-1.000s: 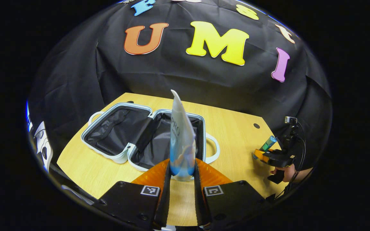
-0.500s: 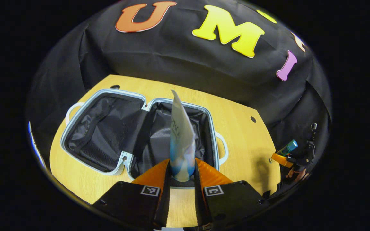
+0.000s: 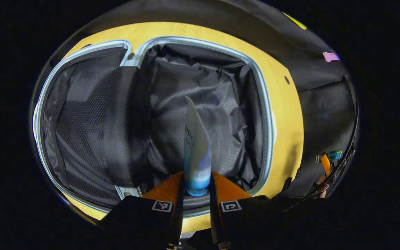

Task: First open the suitcase, pack the skin care products into it, and then close the suitcase.

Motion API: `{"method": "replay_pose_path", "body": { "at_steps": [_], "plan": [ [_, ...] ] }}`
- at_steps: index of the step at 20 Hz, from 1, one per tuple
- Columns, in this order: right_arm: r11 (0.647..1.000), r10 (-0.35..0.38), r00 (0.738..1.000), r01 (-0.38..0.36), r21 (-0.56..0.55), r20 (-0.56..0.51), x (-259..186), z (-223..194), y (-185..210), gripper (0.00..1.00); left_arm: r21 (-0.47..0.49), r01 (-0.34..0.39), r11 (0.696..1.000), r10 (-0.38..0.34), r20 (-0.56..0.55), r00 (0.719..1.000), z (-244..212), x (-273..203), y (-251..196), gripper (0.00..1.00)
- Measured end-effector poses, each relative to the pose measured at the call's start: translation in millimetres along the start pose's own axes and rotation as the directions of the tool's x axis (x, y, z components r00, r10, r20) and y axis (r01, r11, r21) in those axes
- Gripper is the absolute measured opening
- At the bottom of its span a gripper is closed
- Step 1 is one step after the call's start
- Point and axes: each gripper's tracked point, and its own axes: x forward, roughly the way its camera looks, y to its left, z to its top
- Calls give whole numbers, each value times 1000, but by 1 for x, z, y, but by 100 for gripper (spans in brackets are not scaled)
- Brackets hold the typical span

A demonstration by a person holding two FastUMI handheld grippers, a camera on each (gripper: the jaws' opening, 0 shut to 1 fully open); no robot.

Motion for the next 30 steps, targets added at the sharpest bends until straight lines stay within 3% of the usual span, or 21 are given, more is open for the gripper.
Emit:
{"method": "replay_pose_path", "body": {
  "at_steps": [7, 8, 9, 11, 12, 14, 15, 16, 17, 18, 19, 20, 21, 22, 23, 24, 25, 26, 27, 28, 30],
  "plan": [
    [999, -29, 999, 30, 28, -17, -21, -15, -7, 30, -4, -57, 998, 55, -172, 984, -7, 27, 11, 36],
    [999, -28, 999, 28, 32, -18, -22, -14, -7, 30, -6, -60, 998, 58, -182, 982, -6, 27, 11, 43],
    [999, -28, 999, 28, 32, -18, -23, -15, -8, 30, -6, -61, 998, 59, -187, 981, -6, 27, 11, 36],
    [999, -19, 999, 20, 32, -30, -24, -17, -8, 30, -11, -69, 998, 65, -193, 979, -6, 27, 9, 48],
    [999, -16, 999, 17, 31, -31, -24, -17, -7, 30, -14, -70, 997, 66, -191, 979, -6, 27, 9, 43],
    [1000, -12, 1000, 12, 9, -29, -23, -14, -6, 28, -19, -75, 997, 70, -186, 980, -8, 25, 10, 45],
    [1000, -8, 1000, 8, 3, -29, -23, -13, -4, 30, -26, -75, 997, 69, -178, 982, -8, 24, 10, 39],
    [1000, 0, 999, 0, 1, -33, -22, -12, -1, 30, -38, -76, 996, 69, -165, 984, -8, 22, 9, 60],
    [1000, 11, 999, -11, -4, -33, -20, -10, 3, 30, -47, -77, 996, 69, -151, 986, -9, 19, 7, 59],
    [1000, 26, 999, -26, -17, -34, -18, -8, 10, 30, -50, -73, 996, 66, -132, 989, -10, 15, 5, 73],
    [998, 49, 998, -50, -34, -35, -14, -4, 20, 30, -47, -69, 996, 64, -96, 993, -10, 8, 1, 75],
    [996, 70, 997, -71, -48, -36, -10, 0, 30, 30, -50, -59, 997, 55, -71, 996, -12, 3, -2, 89],
    [994, 92, 995, -95, -62, -39, -6, 4, 41, 30, -51, -56, 997, 54, -38, 998, -12, -4, -5, 82],
    [990, 122, 992, -125, -65, -44, -2, 9, 55, 30, -46, -73, 996, 73, 2, 997, -12, -11, -4, 84],
    [985, 158, 986, -161, -62, -49, 1, 17, 72, 30, -32, -115, 993, 116, 39, 992, -13, -19, -1, 89],
    [978, 196, 979, -199, -64, -52, 5, 23, 91, 30, -2, -141, 990, 140, 88, 986, -16, -31, -3, 100],
    [967, 238, 969, -242, -78, -59, 11, 32, 113, 29, 24, -147, 989, 142, 144, 979, -17, -40, -10, 80],
    [950, 287, 955, -294, -107, -73, 20, 43, 142, 30, 58, -187, 981, 165, 268, 949, -20, -62, -23, 89],
    [933, 327, 940, -338, -125, -96, 30, 51, 173, 30, 84, -259, 962, 208, 389, 897, -19, -84, -30, 98],
    [921, 354, 927, -368, -126, -123, 37, 56, 197, 30, 89, -282, 955, 208, 474, 856, -23, -101, -41, 98],
    [896, 406, 899, -427, -121, -167, 49, 60, 236, 30, 55, -268, 962, 192, 562, 805, -38, -120, -52, 98]
  ]
}}
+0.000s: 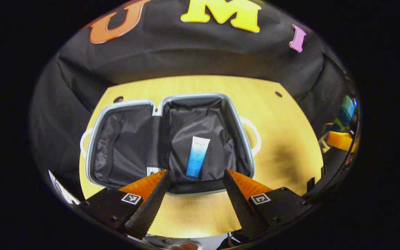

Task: First open the suitcase, pack the skin care products into it, and then close the suitcase.

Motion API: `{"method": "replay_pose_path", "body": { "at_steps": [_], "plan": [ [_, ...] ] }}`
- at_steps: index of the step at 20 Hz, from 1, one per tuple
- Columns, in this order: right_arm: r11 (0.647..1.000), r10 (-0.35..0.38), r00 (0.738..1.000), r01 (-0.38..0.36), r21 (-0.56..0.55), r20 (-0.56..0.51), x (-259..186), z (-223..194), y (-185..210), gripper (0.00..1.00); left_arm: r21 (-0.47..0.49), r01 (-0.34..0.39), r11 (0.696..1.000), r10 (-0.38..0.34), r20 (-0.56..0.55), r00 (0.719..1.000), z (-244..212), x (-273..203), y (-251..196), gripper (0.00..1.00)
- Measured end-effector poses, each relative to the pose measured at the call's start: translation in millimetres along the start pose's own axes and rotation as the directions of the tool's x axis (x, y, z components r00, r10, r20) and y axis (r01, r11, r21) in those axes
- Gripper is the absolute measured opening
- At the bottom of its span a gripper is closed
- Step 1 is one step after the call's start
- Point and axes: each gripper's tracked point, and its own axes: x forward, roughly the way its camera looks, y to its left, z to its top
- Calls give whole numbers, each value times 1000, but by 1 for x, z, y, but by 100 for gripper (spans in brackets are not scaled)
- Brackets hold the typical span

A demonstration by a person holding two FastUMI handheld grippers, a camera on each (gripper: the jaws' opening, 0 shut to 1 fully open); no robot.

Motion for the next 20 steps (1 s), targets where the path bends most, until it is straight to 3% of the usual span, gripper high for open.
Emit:
{"method": "replay_pose_path", "body": {
  "at_steps": [3, 7, 10, 13, 16, 17, 20],
  "plan": [
    [995, 81, 987, -89, -48, -140, 63, -3, 46, 30, -132, -33, 991, 52, 148, 988, -32, -36, -1, 98],
    [995, 101, 947, -95, 33, -305, 115, -30, 64, 30, -222, -23, 975, 84, 267, 960, -60, -72, 3, 98],
    [986, 64, 895, 11, 166, -442, 166, -43, 52, 29, -276, -40, 960, 129, 312, 941, -79, -100, 21, 98],
    [953, 40, 850, 126, 276, -525, 188, -52, 28, 30, -361, -20, 932, 139, 306, 942, -93, -102, 32, 98],
    [896, 7, 805, 258, 361, -593, 210, -68, 15, 30, -435, 22, 900, 124, 305, 944, -102, -97, 34, 99],
    [864, -9, 776, 324, 386, -630, 215, -81, 12, 28, -443, 25, 896, 124, 304, 945, -104, -94, 37, 99],
    [805, -50, 758, 416, 423, -650, 226, -88, 1, 30, -439, 16, 898, 132, 305, 943, -107, -101, 43, 99]
  ]
}}
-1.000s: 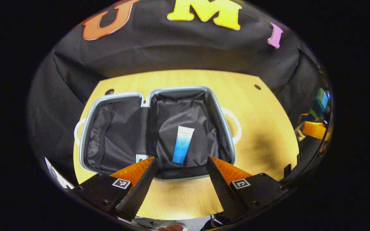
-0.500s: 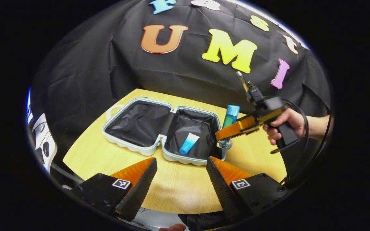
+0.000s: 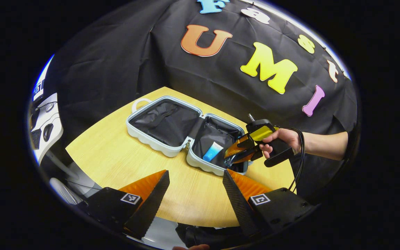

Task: First open the suitcase, pack the skin care products into it, and then close the suitcase.

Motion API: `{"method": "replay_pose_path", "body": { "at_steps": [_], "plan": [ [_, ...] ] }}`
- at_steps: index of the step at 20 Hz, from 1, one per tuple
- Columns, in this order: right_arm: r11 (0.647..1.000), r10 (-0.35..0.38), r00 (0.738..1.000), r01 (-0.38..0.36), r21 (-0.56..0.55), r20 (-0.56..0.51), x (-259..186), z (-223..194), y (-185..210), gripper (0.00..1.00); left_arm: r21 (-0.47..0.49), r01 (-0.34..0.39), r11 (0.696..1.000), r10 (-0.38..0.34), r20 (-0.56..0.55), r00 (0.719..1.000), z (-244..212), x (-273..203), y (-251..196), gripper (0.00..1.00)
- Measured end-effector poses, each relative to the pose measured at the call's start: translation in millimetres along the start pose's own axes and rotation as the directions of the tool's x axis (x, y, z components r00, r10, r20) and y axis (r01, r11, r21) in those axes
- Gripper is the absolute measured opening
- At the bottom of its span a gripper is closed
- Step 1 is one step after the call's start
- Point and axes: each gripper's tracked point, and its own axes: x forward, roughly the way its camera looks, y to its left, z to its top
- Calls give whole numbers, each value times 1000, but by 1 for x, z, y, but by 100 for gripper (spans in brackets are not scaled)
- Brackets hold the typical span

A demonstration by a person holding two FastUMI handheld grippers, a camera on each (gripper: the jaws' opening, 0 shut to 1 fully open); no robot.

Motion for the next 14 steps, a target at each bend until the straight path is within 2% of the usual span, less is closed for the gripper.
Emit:
{"method": "replay_pose_path", "body": {
  "at_steps": [3, 4, 5, 7, 9, 10, 14],
  "plan": [
    [996, -75, 997, 74, 48, 22, 8, 5, -5, 30, -29, 29, 999, -30, -21, 999, -2, 0, -7, 99],
    [995, -91, 995, 89, 55, 27, 9, 6, -5, 27, -27, 31, 999, -31, -20, 999, -1, 1, -7, 99],
    [993, -102, 994, 101, 63, 27, 11, 6, -6, 30, -26, 36, 999, -36, -19, 999, -1, 3, -9, 99],
    [992, -111, 994, 110, 55, 21, 14, 3, -8, 28, -30, 41, 999, -42, -22, 999, -1, 5, -12, 99],
    [993, -103, 994, 102, 63, 22, 17, 4, -8, 35, -28, 52, 998, -53, -27, 998, -1, 3, -13, 99],
    [993, -101, 995, 99, 68, 25, 16, 5, -8, 33, -24, 52, 998, -53, -27, 998, -1, 4, -14, 99],
    [994, -95, 995, 93, 54, 38, 16, 4, -5, 36, -15, 44, 999, -45, -30, 999, -2, 3, -13, 99]
  ]
}}
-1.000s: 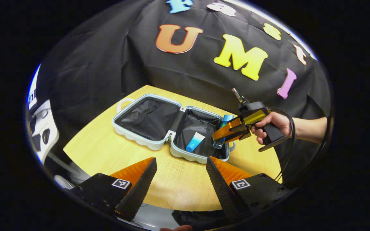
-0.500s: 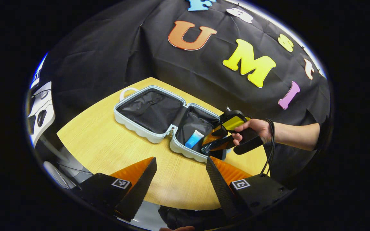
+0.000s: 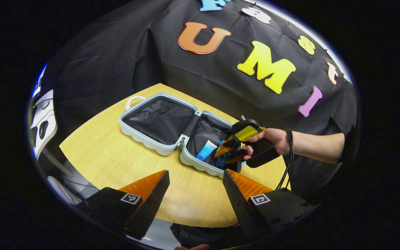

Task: First open the suitcase, pack the skin care products into it, and then close the suitcase.

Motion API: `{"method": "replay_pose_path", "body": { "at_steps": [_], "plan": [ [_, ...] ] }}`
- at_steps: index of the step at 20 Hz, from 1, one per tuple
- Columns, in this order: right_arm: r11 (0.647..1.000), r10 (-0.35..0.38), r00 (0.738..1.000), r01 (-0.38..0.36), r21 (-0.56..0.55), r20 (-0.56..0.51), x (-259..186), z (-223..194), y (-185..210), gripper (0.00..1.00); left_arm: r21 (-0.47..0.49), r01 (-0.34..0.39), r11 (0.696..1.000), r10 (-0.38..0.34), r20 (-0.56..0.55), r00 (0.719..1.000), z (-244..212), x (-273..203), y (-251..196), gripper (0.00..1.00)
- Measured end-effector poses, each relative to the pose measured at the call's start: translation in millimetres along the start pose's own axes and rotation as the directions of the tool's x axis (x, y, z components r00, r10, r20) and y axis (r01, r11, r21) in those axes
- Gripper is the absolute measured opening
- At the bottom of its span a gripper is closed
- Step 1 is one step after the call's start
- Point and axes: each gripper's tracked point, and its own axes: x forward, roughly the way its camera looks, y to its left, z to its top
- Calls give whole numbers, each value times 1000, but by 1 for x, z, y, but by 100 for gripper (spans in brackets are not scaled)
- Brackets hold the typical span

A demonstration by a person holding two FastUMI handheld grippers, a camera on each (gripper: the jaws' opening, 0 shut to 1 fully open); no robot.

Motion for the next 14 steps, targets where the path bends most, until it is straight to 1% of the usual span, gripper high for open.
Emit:
{"method": "replay_pose_path", "body": {
  "at_steps": [2, 5, 6, 7, 8, 9, 10, 11, 12, 13, 14],
  "plan": [
    [1000, 11, 1000, -11, -4, 7, -7, -1, 2, 40, -19, 1, 1000, -1, 4, 1000, 2, 0, -2, 98],
    [999, 47, 999, -47, 10, 6, -19, -6, 1, 41, -34, 2, 999, -2, 11, 1000, 5, -3, -5, 98],
    [996, 82, 997, -82, 24, -4, -30, -11, 1, 37, -35, 1, 999, 0, 26, 1000, 9, -3, -4, 99],
    [995, 102, 995, -102, 12, 7, -39, -13, -2, 39, -34, -5, 999, 7, 40, 999, 15, -4, -3, 98],
    [993, 122, 992, -122, -1, 22, -46, -13, -2, 36, -32, -11, 999, 13, 46, 999, 20, -3, -2, 98],
    [988, 151, 987, -150, -30, 49, -59, -11, -4, 38, -29, -18, 999, 19, 52, 998, 24, -1, 0, 98],
    [985, 168, 983, -164, -56, 72, -69, -10, -6, 43, -24, -25, 999, 26, 56, 998, 29, 1, 3, 98],
    [976, 203, 972, -192, -103, 114, -83, -6, -9, 50, -13, -30, 999, 31, 68, 997, 38, 3, 6, 99],
    [962, 236, 954, -203, -184, 183, -102, -1, -16, 51, 14, -67, 998, 65, 101, 993, 59, 12, 19, 99],
    [955, 236, 944, -182, -234, 230, -110, 3, -26, 56, 24, -81, 996, 78, 108, 991, 68, 15, 24, 99],
    [946, 235, 931, -153, -285, 278, -118, 6, -36, 55, 34, -91, 995, 87, 114, 990, 78, 18, 29, 99]
  ]
}}
